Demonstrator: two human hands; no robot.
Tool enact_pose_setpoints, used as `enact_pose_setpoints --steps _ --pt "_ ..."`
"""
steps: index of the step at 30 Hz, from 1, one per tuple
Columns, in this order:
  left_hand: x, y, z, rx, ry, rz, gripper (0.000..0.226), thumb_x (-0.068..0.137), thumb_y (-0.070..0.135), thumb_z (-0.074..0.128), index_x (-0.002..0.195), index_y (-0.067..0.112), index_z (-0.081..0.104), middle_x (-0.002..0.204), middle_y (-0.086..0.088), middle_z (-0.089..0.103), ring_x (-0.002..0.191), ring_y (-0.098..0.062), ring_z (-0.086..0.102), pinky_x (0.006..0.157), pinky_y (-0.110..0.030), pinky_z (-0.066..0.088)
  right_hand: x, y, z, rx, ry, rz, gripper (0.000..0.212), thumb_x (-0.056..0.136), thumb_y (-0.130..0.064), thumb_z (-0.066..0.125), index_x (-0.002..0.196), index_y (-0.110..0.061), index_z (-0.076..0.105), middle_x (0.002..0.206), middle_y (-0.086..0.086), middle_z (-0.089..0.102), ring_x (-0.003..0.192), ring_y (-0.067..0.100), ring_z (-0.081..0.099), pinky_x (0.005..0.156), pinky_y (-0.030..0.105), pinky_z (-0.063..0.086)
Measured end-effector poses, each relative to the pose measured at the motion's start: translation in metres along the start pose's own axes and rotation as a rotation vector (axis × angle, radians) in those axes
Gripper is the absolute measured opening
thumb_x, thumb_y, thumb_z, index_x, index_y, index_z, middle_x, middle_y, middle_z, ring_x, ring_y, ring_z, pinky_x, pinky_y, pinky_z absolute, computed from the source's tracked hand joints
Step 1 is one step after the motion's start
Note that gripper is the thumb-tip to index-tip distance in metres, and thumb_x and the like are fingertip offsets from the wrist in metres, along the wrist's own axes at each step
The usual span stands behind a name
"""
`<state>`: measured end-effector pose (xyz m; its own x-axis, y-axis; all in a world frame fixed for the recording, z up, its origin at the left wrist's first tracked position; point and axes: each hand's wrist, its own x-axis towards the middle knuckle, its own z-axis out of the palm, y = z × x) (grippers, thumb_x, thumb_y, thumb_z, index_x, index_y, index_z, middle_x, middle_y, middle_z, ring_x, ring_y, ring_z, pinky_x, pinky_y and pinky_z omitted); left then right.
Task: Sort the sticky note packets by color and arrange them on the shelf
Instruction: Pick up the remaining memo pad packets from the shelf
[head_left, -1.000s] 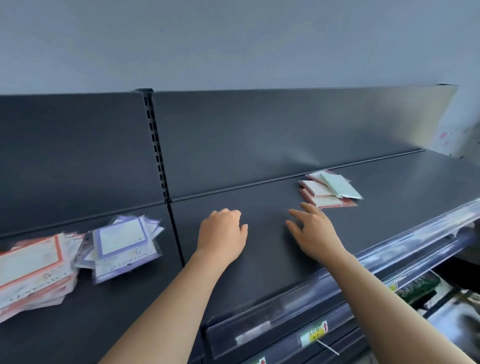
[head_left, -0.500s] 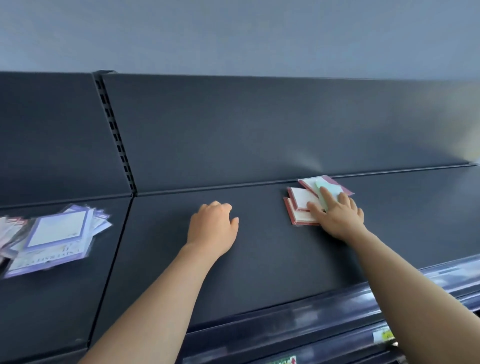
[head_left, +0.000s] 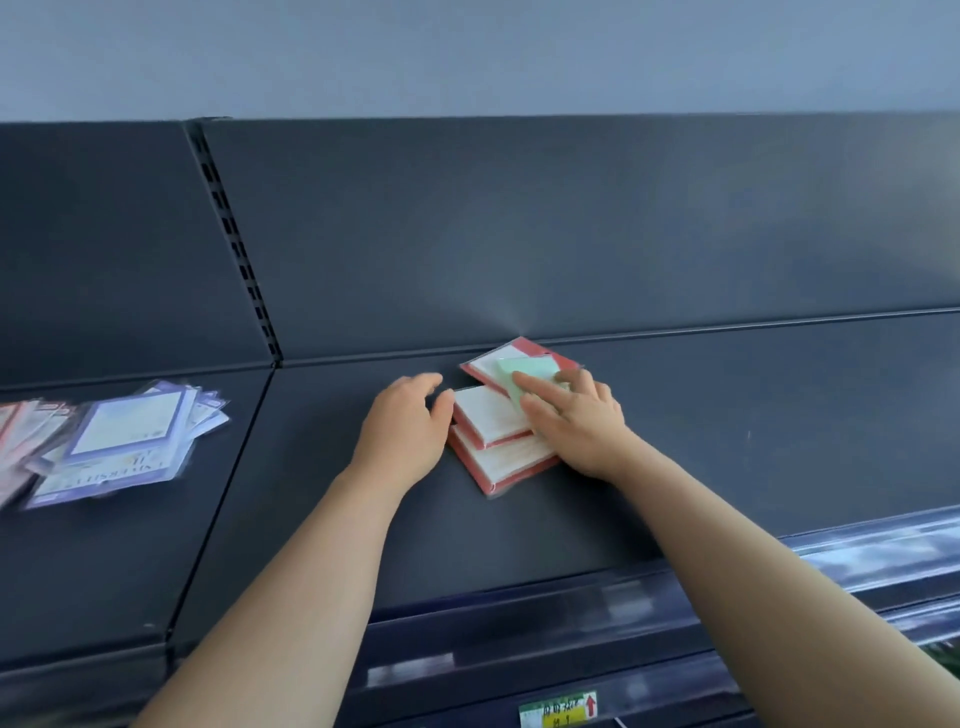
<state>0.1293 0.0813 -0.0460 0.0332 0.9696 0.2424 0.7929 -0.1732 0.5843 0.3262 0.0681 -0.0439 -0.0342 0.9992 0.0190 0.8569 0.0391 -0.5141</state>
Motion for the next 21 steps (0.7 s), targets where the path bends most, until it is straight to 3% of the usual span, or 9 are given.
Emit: enact_pose_setpoints --steps 4,7,10,12,13,16,19,21 --pt "0.005 -0.004 -0.003 -0.074 0.018 -0.06 0.047 0.099 0.034 0.044 0.141 0.014 0.046 0.138 -0.007 0.052 0.127 -0.021 0.048 0.104 -0.033 0.037 0.003 -0.007 0.005 0.252 0.074 -0.051 0.045 0.092 -0.037 0.056 0.136 -0.041 0.047 0.144 0.0 0.035 0.136 0.024 0.025 0.114 0.038 0.025" --pt "0.01 -0.004 -0.003 -0.122 0.015 -0.095 0.05 0.099 0.036 0.045 0.143 0.014 0.043 0.139 -0.004 0.052 0.127 -0.019 0.048 0.102 -0.03 0.036 0.004 -0.005 0.006 0.3 0.103 0.035 0.069 0.081 -0.044 0.065 0.143 -0.034 0.036 0.144 -0.001 0.038 0.138 0.024 0.024 0.113 0.042 0.029" --pt "0.017 0.001 -0.001 -0.114 -0.029 -0.149 0.047 0.097 0.038 0.046 0.139 0.019 0.048 0.129 0.008 0.061 0.122 -0.016 0.051 0.091 -0.028 0.038 0.004 -0.003 0.006 0.359 0.074 0.048 0.078 0.064 -0.058 0.063 0.136 -0.039 0.042 0.127 -0.01 0.055 0.122 0.019 0.049 0.099 0.043 0.046" --pt "0.023 0.005 0.0 -0.081 -0.032 -0.19 0.024 0.092 0.04 0.05 0.109 0.027 0.061 0.101 0.013 0.066 0.101 -0.02 0.057 0.078 -0.029 0.041 0.004 -0.002 0.005 0.397 0.093 0.041 0.078 0.062 -0.055 0.068 0.134 -0.035 0.045 0.122 -0.011 0.058 0.113 0.016 0.055 0.093 0.04 0.051" --pt "0.024 0.007 -0.001 -0.069 -0.028 -0.21 0.011 0.089 0.04 0.053 0.087 0.029 0.057 0.085 0.011 0.062 0.087 -0.021 0.054 0.072 -0.031 0.044 0.005 0.0 0.005 0.413 0.114 0.038 0.077 0.064 -0.051 0.073 0.134 -0.031 0.046 0.122 -0.01 0.057 0.112 0.015 0.056 0.089 0.036 0.052" --pt "0.026 0.009 -0.002 -0.144 -0.072 -0.272 0.026 0.085 0.037 0.062 0.066 0.028 0.047 0.078 0.01 0.058 0.08 -0.018 0.057 0.085 -0.036 0.051 0.005 0.003 0.005 0.491 0.203 0.061 0.075 0.073 -0.033 0.08 0.137 -0.023 0.043 0.126 -0.007 0.052 0.11 0.014 0.054 0.079 0.025 0.05" --pt "0.027 0.006 -0.007 -0.339 -0.116 -0.305 0.012 0.083 0.029 0.069 0.076 0.029 0.059 0.086 0.011 0.066 0.092 -0.018 0.066 0.091 -0.041 0.053 0.008 0.009 0.007 0.495 0.295 0.115 0.077 0.073 -0.034 0.078 0.139 -0.021 0.04 0.13 -0.003 0.052 0.114 0.015 0.054 0.094 0.036 0.049" --pt "0.027 0.004 -0.009 -0.41 -0.129 -0.302 0.014 0.081 0.024 0.07 0.091 0.023 0.062 0.095 0.005 0.069 0.092 -0.017 0.067 0.09 -0.041 0.053 0.01 0.01 0.006 0.479 0.328 0.127 0.068 0.074 -0.034 0.075 0.134 -0.023 0.045 0.126 -0.002 0.054 0.109 0.015 0.056 0.095 0.04 0.049"
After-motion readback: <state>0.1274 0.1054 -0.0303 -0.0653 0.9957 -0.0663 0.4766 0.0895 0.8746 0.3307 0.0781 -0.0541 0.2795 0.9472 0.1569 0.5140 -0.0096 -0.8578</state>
